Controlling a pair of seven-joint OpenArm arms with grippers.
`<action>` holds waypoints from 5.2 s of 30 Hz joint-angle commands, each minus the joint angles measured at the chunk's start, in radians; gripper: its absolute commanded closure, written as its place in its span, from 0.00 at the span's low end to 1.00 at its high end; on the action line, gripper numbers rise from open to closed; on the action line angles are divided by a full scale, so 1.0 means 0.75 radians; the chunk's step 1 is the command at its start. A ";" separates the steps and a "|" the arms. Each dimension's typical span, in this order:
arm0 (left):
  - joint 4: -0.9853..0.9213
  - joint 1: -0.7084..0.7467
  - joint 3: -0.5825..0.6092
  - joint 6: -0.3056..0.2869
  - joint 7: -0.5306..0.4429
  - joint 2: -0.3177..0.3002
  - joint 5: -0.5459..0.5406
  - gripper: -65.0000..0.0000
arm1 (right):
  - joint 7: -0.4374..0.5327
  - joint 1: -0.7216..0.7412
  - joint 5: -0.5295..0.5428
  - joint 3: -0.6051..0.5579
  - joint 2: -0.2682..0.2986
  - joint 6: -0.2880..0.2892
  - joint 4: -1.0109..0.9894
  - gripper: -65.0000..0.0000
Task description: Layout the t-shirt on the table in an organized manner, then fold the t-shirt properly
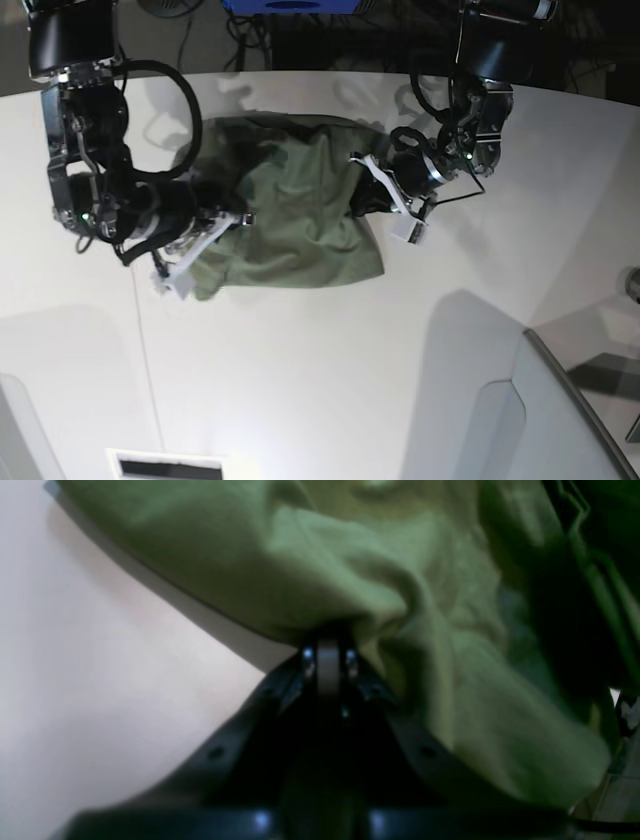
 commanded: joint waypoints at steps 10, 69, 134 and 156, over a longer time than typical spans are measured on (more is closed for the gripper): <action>-0.009 -0.055 -0.006 0.020 0.061 -0.019 0.044 1.00 | 0.020 0.069 0.008 -0.096 -0.095 0.003 0.019 0.99; 0.209 0.090 -0.213 0.106 0.065 -0.238 0.044 1.00 | 0.384 0.325 0.008 -0.577 -0.167 0.003 -0.480 0.99; 0.128 0.193 -0.585 0.104 0.063 -0.453 0.044 1.00 | 0.345 0.114 0.084 -0.319 -0.022 -0.159 -0.257 1.00; 0.119 0.197 -0.585 0.104 0.063 -0.449 0.044 1.00 | 0.532 0.386 0.092 -0.493 -0.173 -0.018 -0.727 1.00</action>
